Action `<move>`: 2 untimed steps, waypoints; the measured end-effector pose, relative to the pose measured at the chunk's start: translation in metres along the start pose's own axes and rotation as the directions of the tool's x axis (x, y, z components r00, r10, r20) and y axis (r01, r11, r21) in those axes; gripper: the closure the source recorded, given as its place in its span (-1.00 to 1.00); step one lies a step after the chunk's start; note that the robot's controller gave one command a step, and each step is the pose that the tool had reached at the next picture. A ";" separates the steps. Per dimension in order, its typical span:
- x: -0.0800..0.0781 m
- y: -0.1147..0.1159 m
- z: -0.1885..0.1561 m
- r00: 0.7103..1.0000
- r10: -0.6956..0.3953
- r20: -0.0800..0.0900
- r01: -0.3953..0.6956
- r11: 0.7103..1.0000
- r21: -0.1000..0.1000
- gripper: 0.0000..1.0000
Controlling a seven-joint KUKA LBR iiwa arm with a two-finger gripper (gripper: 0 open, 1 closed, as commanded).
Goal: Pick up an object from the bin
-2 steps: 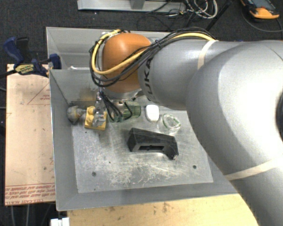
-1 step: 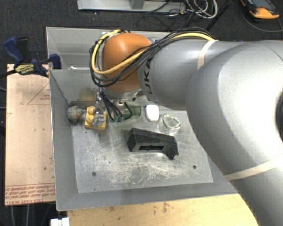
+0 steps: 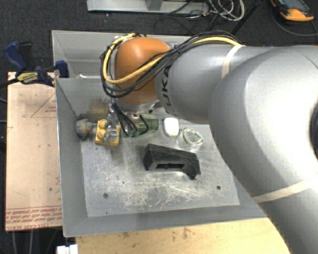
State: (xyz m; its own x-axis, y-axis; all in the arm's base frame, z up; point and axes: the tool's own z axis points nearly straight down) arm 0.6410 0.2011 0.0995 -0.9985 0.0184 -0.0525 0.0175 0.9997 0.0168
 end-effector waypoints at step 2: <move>0.000 0.000 0.000 1.000 0.000 0.000 0.000 1.000 0.000 1.00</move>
Offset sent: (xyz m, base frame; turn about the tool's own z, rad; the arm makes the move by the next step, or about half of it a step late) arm 0.0090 0.0076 0.0185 -0.4869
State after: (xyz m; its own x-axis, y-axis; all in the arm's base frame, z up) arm 0.6410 0.2011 0.0995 -0.9985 0.0184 -0.0523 0.0175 0.9997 0.0168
